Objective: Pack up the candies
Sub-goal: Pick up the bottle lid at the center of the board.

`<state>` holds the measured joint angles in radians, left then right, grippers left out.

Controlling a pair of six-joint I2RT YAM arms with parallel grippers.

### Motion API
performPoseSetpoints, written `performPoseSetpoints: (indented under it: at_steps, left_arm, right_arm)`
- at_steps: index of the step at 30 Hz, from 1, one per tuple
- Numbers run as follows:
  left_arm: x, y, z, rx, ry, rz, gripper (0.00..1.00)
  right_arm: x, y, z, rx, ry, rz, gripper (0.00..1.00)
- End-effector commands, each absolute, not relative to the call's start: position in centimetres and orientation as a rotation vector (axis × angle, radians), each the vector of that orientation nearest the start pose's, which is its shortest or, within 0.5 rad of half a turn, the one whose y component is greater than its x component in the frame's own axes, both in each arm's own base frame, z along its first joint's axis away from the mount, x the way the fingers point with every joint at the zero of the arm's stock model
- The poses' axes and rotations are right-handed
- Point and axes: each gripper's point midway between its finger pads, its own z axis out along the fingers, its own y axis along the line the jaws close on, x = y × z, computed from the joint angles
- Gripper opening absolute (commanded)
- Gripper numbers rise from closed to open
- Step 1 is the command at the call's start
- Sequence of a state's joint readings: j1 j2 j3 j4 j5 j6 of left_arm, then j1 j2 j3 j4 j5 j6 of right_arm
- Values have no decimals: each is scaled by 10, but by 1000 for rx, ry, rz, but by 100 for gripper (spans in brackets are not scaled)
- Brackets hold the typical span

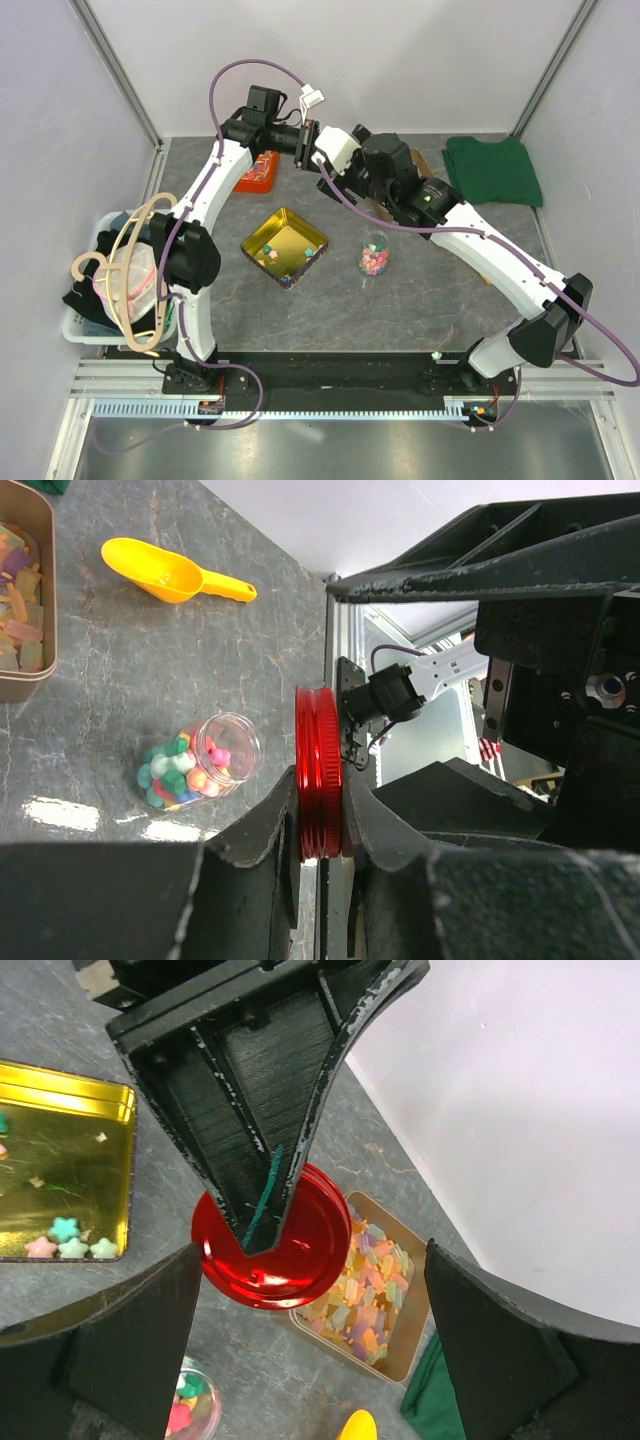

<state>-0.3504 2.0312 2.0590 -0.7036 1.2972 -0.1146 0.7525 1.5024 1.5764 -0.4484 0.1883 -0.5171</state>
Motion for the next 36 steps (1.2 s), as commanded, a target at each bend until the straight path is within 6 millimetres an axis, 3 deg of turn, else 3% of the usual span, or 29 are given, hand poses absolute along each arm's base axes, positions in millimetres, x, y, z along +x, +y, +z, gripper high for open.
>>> performPoseSetpoints:
  at_steps: [1, 19, 25, 36]
  left_arm:
    - [344, -310, 344, 997, 1818, -1715, 7]
    - [344, -310, 348, 997, 1813, -1725, 7]
    - [344, -310, 348, 998, 1811, -1728, 7]
    - [347, -311, 343, 994, 1820, -1733, 7]
  right_arm:
    - [364, 283, 338, -1028, 1612, 63, 98]
    - [369, 287, 316, -1053, 1634, 31, 98]
    - [370, 289, 324, -1041, 1612, 26, 98]
    - [364, 291, 332, -1050, 1589, 25, 86]
